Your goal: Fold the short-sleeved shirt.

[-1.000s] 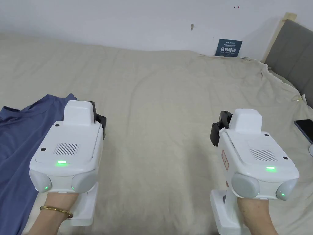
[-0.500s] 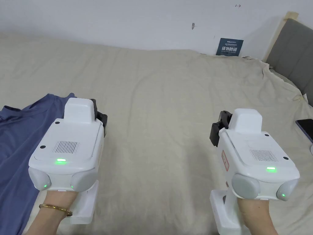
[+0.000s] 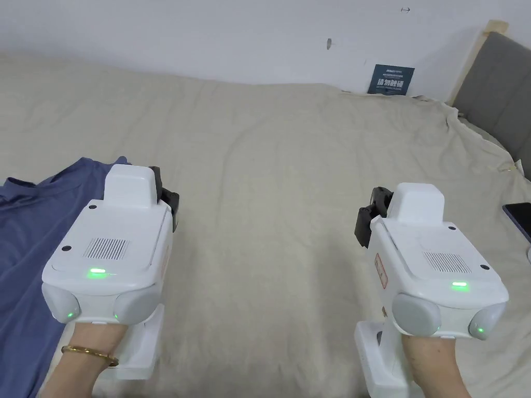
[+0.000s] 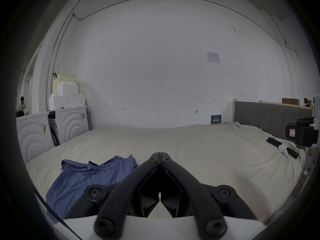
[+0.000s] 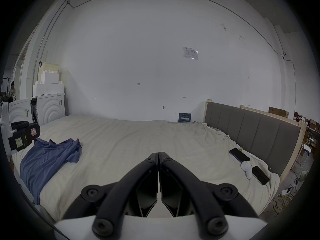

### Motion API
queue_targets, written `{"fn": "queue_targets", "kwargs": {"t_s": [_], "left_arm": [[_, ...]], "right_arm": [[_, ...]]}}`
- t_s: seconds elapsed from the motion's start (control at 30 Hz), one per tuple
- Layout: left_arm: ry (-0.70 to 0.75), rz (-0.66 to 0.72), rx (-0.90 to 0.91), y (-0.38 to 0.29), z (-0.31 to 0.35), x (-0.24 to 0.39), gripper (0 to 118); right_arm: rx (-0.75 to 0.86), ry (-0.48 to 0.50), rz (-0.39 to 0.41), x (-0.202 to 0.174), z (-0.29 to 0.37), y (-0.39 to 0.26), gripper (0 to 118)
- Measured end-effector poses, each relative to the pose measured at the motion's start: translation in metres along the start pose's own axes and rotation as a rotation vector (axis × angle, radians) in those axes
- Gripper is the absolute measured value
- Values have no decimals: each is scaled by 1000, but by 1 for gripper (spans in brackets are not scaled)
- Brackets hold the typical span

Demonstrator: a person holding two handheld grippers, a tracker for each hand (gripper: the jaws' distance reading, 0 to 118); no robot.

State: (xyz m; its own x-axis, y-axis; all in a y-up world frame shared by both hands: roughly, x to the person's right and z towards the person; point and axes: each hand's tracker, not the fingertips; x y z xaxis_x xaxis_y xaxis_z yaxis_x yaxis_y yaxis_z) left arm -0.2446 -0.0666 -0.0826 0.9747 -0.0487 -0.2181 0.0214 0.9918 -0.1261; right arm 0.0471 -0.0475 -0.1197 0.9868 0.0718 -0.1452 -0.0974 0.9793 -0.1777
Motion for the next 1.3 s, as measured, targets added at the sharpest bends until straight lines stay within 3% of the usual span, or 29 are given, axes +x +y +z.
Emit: {"fn": "queue_targets", "kwargs": {"t_s": [0.5, 0.7, 0.9, 0.97, 1.03, 1.1, 1.13, 1.17, 1.3], "left_arm": [[346, 35, -8, -5, 55, -125, 0], [431, 37, -20, -11, 77, -159, 0], [454, 69, -33, -19, 81, -175, 0], [454, 91, -67, -21, 76, -180, 12], [392, 157, -103, -20, 69, -191, 52], [353, 214, -142, -18, 57, -201, 101], [341, 225, -152, -17, 50, -205, 112], [338, 214, -148, -16, 44, -208, 118], [303, 156, -234, -9, 1, -215, 118]], "right_arm": [[41, 336, 70, -131, -24, 16, 0], [46, 422, 87, -176, -16, 19, 0], [46, 464, 105, -198, -9, 19, 0], [43, 469, 104, -200, -9, 19, 0], [36, 483, 104, -200, -12, 19, 0], [37, 490, 107, -201, -11, 20, 0], [42, 490, 110, -202, -11, 21, 0], [44, 490, 110, -201, -12, 21, 0], [34, 502, 96, -203, -22, 25, 0]]}}
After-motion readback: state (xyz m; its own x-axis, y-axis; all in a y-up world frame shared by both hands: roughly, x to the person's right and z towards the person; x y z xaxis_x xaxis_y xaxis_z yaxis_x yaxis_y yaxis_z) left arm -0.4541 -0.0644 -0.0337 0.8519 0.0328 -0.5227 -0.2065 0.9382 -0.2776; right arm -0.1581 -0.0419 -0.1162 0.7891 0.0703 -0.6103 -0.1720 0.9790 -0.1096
